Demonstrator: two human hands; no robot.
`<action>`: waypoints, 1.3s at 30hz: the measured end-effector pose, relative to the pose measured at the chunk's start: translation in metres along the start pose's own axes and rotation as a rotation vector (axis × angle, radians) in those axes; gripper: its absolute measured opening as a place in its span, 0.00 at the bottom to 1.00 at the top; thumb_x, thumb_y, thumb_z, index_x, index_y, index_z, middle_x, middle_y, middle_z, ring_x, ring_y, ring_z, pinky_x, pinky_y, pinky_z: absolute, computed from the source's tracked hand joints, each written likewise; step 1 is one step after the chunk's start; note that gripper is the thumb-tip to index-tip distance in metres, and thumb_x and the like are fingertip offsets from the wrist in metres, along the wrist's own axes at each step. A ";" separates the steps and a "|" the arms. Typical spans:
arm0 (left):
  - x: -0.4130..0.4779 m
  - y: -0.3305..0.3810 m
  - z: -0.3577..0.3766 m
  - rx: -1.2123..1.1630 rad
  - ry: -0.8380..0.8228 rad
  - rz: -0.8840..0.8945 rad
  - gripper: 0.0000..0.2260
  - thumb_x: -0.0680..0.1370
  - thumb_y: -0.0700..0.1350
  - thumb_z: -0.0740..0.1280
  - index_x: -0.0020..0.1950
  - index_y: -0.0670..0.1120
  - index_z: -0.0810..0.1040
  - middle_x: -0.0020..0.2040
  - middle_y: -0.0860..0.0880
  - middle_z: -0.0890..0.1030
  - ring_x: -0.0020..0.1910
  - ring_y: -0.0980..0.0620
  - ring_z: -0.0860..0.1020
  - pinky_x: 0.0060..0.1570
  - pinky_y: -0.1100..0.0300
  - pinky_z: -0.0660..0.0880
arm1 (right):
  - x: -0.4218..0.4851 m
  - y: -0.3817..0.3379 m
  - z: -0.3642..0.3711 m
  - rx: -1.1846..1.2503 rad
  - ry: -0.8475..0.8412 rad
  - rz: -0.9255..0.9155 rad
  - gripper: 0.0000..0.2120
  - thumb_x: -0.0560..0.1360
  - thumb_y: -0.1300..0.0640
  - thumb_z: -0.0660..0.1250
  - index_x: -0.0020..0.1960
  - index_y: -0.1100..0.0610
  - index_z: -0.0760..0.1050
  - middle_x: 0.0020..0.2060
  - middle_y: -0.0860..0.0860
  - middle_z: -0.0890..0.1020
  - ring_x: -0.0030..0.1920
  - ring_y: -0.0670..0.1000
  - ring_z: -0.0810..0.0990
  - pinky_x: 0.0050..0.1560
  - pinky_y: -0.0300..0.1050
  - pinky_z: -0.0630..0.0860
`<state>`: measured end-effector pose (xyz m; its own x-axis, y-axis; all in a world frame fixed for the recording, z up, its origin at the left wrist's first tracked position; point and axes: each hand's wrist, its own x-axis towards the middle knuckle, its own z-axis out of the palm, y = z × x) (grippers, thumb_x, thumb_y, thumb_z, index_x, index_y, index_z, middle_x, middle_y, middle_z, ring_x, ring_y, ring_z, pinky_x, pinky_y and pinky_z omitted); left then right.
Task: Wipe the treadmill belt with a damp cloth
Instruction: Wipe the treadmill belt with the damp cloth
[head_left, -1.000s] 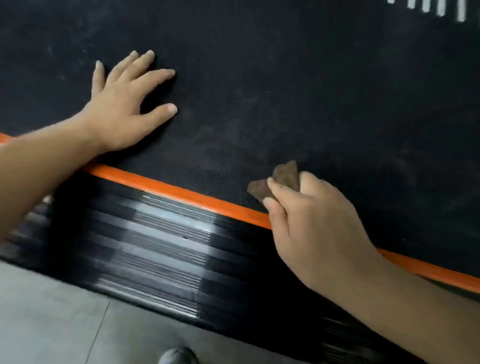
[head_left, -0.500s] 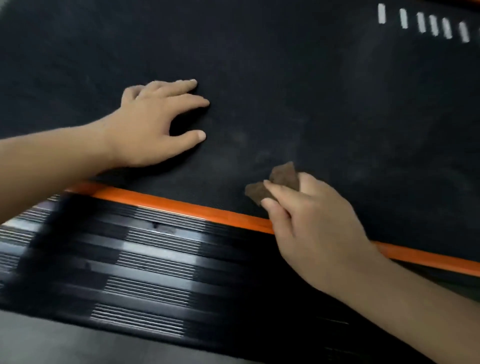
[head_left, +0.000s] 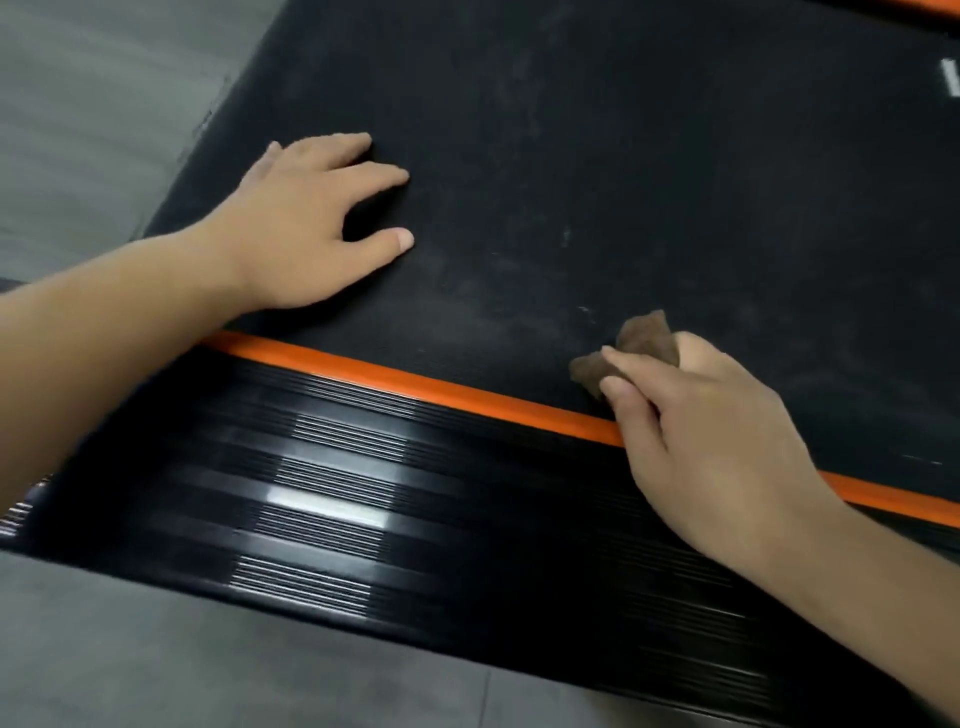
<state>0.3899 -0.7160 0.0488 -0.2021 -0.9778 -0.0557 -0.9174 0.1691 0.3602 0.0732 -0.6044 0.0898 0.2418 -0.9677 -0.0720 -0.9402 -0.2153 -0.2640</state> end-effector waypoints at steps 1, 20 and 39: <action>-0.005 -0.008 -0.002 -0.007 0.016 -0.017 0.36 0.73 0.72 0.56 0.78 0.57 0.69 0.82 0.43 0.62 0.82 0.44 0.56 0.79 0.37 0.53 | 0.003 -0.012 0.002 0.012 -0.016 0.001 0.20 0.82 0.47 0.53 0.62 0.50 0.81 0.45 0.49 0.76 0.43 0.50 0.75 0.43 0.50 0.76; -0.020 -0.125 -0.039 -0.337 0.069 -0.069 0.21 0.81 0.51 0.69 0.74 0.54 0.72 0.74 0.49 0.68 0.75 0.46 0.67 0.72 0.54 0.64 | 0.097 -0.236 0.074 0.162 0.018 -0.103 0.17 0.82 0.51 0.56 0.55 0.55 0.82 0.45 0.51 0.77 0.42 0.51 0.74 0.46 0.49 0.75; -0.044 -0.141 -0.107 -0.272 0.080 -0.277 0.22 0.80 0.59 0.63 0.70 0.51 0.76 0.61 0.49 0.81 0.60 0.49 0.79 0.59 0.54 0.73 | 0.116 -0.230 0.037 0.474 -0.110 -0.084 0.18 0.82 0.45 0.60 0.70 0.45 0.76 0.56 0.48 0.76 0.53 0.46 0.77 0.56 0.40 0.76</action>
<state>0.5652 -0.7098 0.0999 0.0773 -0.9901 -0.1168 -0.8071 -0.1310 0.5757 0.3266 -0.6625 0.1066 0.3601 -0.9244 -0.1256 -0.7100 -0.1842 -0.6797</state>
